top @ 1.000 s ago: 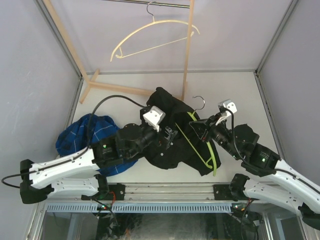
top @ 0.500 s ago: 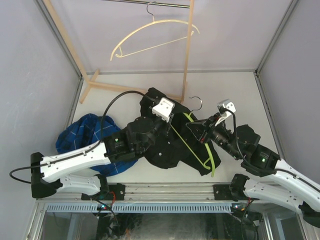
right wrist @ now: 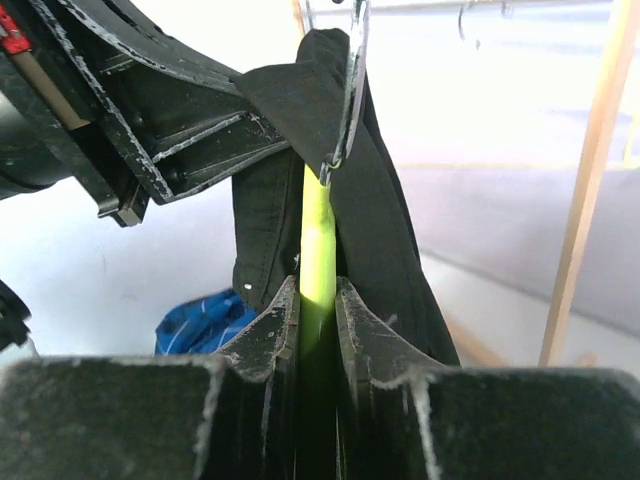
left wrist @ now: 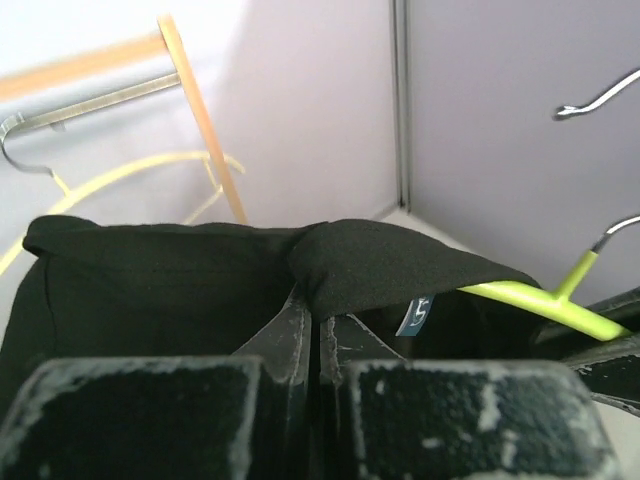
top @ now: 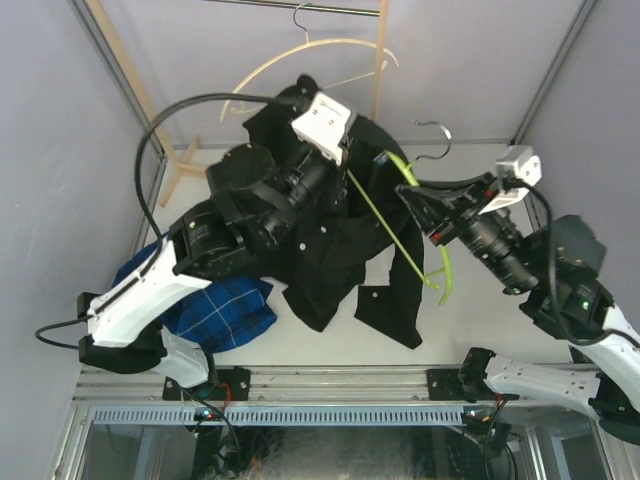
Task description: Place the shirt on the hanger
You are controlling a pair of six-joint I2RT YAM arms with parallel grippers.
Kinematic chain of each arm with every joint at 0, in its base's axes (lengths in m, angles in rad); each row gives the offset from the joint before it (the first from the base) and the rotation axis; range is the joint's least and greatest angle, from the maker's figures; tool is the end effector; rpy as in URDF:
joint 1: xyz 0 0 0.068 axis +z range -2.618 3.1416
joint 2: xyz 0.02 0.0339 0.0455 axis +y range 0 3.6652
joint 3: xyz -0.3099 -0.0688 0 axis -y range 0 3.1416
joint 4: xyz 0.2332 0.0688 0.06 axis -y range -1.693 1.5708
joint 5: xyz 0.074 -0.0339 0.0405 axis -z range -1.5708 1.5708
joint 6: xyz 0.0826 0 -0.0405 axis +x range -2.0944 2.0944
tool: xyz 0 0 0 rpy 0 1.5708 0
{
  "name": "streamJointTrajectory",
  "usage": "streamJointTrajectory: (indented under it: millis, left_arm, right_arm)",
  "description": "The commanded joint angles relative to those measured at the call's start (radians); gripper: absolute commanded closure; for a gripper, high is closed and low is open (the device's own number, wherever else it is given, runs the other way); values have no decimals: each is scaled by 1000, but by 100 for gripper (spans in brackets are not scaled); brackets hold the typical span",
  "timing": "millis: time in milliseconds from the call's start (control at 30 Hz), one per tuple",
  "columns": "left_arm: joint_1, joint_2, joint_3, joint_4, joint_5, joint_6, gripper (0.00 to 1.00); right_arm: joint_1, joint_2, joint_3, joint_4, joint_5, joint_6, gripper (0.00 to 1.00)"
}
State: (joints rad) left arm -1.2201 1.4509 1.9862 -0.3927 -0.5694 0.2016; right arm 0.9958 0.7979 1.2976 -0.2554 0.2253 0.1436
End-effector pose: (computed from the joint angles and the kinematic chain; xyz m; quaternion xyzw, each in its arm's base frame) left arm 0.1432 -0.2618 0.6121 0.2493 0.6148 -0.1930 0.7229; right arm 0.0859 0.0986 0.5371 -0.1722 0.5937 0.3641 0.6967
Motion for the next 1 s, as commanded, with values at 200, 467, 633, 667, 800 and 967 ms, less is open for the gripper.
streamJointTrajectory:
  millis: [200,467,633,667,800,967]
  left_arm:
    - [-6,123,315,-232,91,0,100]
    - [-7,-31,-77,-158,104,-113,100]
    - [-6,-146,-342,-97,103,-191,100]
    - [-6,-161,-379,-94,103,-205,100]
    - [-7,-220,-509,-73,110,-254,100]
    - [-6,-257,-569,-75,109,-237,100]
  right_arm:
    - [2,97,329,-193,55,-161,100]
    - [0,-53,-19,-108,-229,-84,100]
    - [-2,-119,-233,46,-290,10,100]
    - [-2,-131,-276,94,-283,32,100]
    - [-12,-136,-395,230,-305,83,100]
    - [-60,-84,-434,306,-466,131,100]
